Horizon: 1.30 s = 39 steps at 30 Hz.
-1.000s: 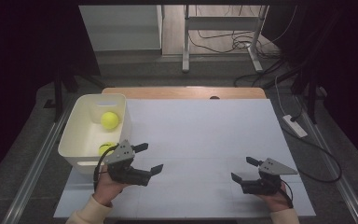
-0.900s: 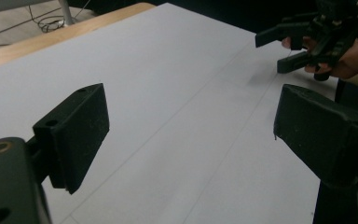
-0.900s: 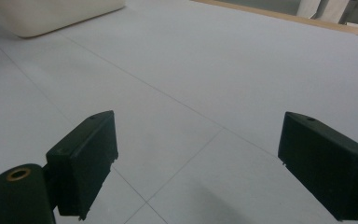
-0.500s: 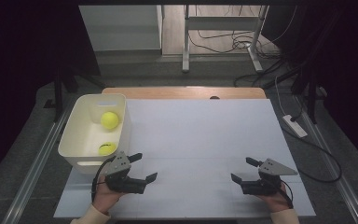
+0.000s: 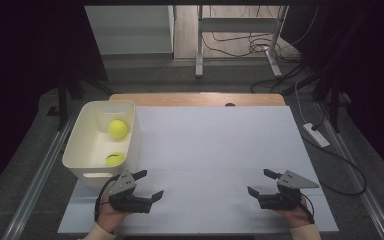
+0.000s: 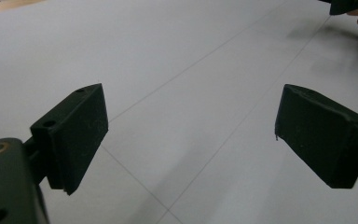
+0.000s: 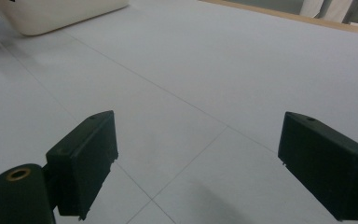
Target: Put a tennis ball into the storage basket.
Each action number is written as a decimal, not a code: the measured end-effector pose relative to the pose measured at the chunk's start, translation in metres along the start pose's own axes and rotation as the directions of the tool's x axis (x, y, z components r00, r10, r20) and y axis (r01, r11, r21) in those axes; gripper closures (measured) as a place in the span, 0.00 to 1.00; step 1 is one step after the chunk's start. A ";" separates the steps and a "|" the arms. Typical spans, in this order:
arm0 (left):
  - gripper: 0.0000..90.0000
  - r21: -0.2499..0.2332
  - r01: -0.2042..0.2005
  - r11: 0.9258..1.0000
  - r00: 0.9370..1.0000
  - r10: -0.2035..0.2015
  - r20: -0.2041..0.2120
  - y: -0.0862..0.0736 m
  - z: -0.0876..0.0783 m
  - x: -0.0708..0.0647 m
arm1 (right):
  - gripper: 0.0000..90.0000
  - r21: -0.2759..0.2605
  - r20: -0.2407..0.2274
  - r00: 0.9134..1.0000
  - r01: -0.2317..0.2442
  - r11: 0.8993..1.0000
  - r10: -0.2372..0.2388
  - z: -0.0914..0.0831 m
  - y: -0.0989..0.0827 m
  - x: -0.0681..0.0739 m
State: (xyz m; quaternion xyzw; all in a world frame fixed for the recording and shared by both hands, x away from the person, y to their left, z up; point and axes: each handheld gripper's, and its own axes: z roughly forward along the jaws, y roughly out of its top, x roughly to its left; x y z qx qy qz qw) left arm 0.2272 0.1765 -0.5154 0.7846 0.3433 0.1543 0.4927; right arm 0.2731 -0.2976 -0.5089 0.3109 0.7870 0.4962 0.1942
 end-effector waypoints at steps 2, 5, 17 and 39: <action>0.11 0.004 0.002 1.000 1.000 -0.002 0.002 -0.003 0.001 0.000 | 0.13 -0.001 -0.003 1.000 -0.001 1.000 0.001 0.000 0.000 0.000; 0.11 0.004 0.006 1.000 1.000 -0.006 0.004 -0.006 0.002 0.001 | 0.13 0.002 -0.003 1.000 0.001 1.000 -0.001 0.000 0.000 0.001; 0.11 0.000 0.013 1.000 1.000 -0.013 -0.006 -0.009 0.002 0.002 | 0.13 -0.004 -0.023 1.000 0.000 1.000 0.000 -0.001 -0.001 0.002; 0.11 -0.015 0.029 0.999 1.000 -0.029 -0.008 -0.007 0.004 0.003 | 0.13 0.004 -0.058 0.998 -0.012 1.000 0.012 0.001 -0.001 0.003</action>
